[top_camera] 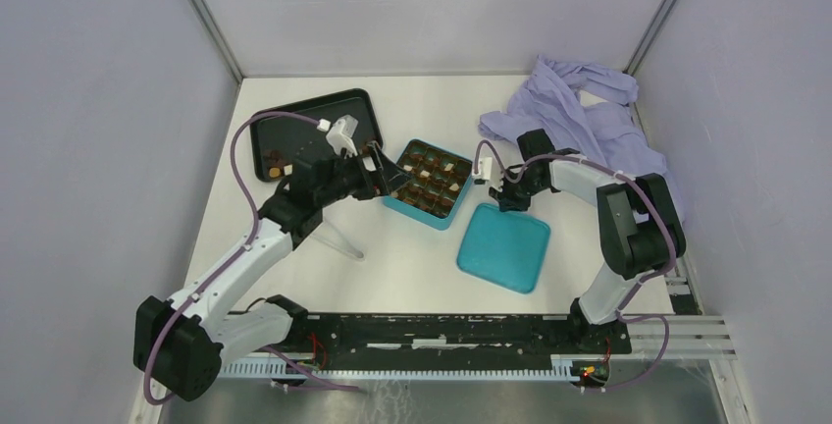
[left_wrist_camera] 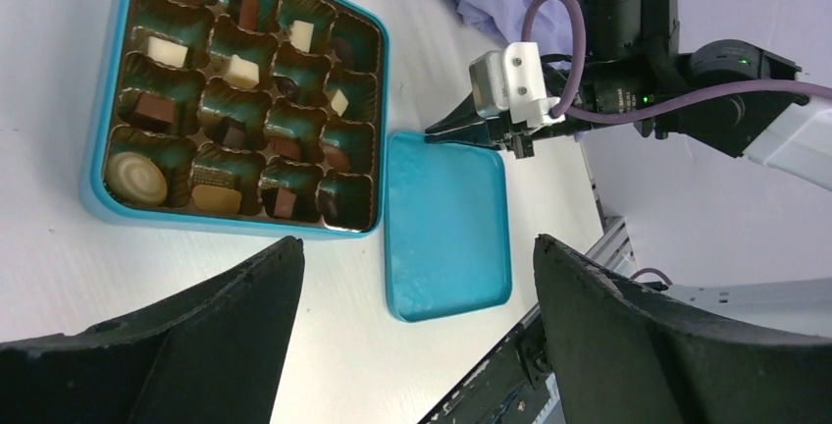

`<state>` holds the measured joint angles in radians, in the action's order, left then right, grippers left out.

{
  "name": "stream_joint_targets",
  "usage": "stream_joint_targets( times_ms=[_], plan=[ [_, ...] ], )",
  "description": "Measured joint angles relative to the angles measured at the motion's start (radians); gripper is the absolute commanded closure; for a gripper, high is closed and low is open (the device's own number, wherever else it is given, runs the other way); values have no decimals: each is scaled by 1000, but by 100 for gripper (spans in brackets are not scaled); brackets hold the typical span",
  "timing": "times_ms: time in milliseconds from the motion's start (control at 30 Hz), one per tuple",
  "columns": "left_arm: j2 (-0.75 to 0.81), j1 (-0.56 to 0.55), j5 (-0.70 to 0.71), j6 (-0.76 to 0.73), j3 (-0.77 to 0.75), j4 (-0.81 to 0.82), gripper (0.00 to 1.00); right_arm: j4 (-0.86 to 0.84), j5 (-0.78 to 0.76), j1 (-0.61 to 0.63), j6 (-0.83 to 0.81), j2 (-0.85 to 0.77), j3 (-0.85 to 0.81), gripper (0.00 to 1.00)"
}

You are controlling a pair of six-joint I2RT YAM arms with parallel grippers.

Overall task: Pack the chocolate
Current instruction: Pick up the box lid from the center of the board.

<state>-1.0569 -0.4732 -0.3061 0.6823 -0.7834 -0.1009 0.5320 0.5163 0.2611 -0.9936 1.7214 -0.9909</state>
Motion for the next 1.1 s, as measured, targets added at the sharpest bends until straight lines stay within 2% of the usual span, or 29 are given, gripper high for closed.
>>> stream_joint_targets(
  times_ms=[67,400,533,667,767,1033,1100],
  plan=[
    [5,0,-13,8,16,24,9,2,-23,0,-3,0,0,100],
    [41,0,-88,44,86,150,9,35,-60,-28,-26,-48,6,100],
    [31,-26,-146,43,97,233,8,85,-3,-79,-44,-158,4,100],
    [3,-107,-172,2,120,354,5,114,69,-109,-64,-286,-10,100],
    [-41,-185,-174,-71,135,438,0,126,129,-110,-75,-349,-29,100],
    [-297,-299,-156,-193,82,530,0,141,247,-109,-78,-388,-51,100],
    [-348,-323,-135,-206,57,539,4,143,273,-109,-76,-388,-53,100]
  ],
)
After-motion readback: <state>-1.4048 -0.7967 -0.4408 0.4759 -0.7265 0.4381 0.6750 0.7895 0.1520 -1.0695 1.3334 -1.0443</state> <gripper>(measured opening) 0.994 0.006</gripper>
